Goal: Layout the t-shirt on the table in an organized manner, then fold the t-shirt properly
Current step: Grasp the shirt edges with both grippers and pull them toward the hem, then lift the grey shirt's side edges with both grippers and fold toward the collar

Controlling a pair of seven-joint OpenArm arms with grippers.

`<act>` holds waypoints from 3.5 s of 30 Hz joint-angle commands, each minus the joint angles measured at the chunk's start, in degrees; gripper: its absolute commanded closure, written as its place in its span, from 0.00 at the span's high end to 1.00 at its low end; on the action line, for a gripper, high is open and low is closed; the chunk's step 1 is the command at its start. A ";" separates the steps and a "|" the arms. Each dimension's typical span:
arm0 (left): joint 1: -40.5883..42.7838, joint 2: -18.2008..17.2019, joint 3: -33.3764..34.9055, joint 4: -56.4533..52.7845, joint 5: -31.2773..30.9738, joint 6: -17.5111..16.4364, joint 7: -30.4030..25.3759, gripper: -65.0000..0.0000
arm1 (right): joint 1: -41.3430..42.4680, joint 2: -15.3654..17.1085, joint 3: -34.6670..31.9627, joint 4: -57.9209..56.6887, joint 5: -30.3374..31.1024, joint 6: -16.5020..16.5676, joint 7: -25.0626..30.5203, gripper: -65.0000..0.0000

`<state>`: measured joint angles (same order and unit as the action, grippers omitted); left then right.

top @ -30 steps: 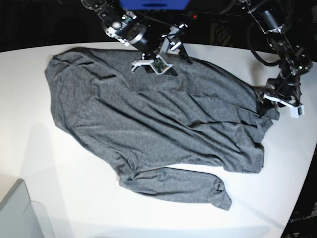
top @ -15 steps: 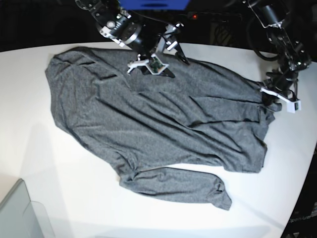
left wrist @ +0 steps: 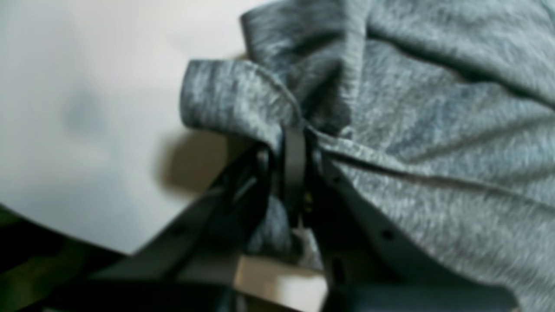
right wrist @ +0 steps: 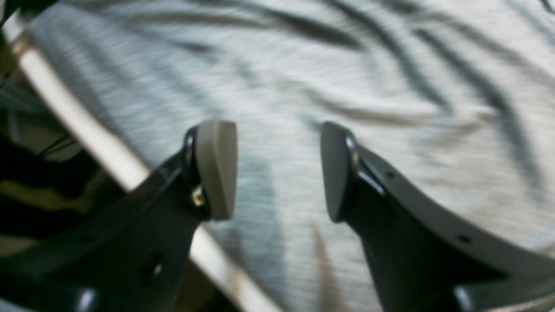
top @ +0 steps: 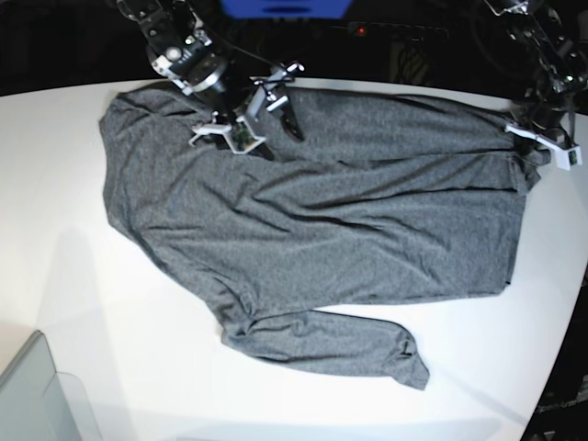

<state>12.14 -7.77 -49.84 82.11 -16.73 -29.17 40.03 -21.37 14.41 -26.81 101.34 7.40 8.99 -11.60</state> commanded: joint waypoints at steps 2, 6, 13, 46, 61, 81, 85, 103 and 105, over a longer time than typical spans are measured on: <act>-0.41 -1.42 -0.31 0.31 -0.02 -0.15 -0.78 0.00 | -1.36 0.22 3.20 0.95 0.21 0.02 1.35 0.47; -0.49 -1.50 -0.22 -0.83 -0.02 -0.15 -1.04 0.01 | -2.59 0.22 7.51 0.95 0.21 0.02 1.35 0.48; -0.93 -1.33 -0.13 -0.66 -0.02 -0.15 -0.51 0.01 | -5.05 -0.74 16.48 0.95 0.21 0.10 1.35 0.48; -25.81 -1.07 -3.65 -2.06 7.63 0.55 -1.04 0.48 | 7.69 -3.03 23.16 -3.10 0.03 0.37 -0.49 0.60; -46.38 -9.15 9.54 -49.18 19.59 0.64 -23.99 0.48 | 15.17 -1.45 26.50 -6.88 0.03 0.37 -4.80 0.60; -46.65 -9.33 9.62 -56.83 23.81 0.73 -31.46 0.44 | 33.10 -1.71 25.97 -28.06 -0.06 10.92 -4.80 0.60; -46.65 -9.94 9.62 -57.36 23.81 0.73 -31.46 0.24 | 39.43 -1.80 25.97 -37.30 -0.06 14.43 -4.80 0.60; -47.88 -9.86 9.62 -56.74 23.81 0.73 -31.20 0.00 | 50.33 -2.68 16.48 -61.82 -0.06 14.70 5.66 0.60; -47.88 -9.94 9.62 -56.66 23.81 0.73 -31.11 0.00 | 50.42 -2.68 16.39 -64.11 -0.06 14.70 6.89 0.59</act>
<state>-34.00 -16.93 -40.27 24.43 7.53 -28.12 10.02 27.97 11.29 -10.41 37.12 7.77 23.57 -3.36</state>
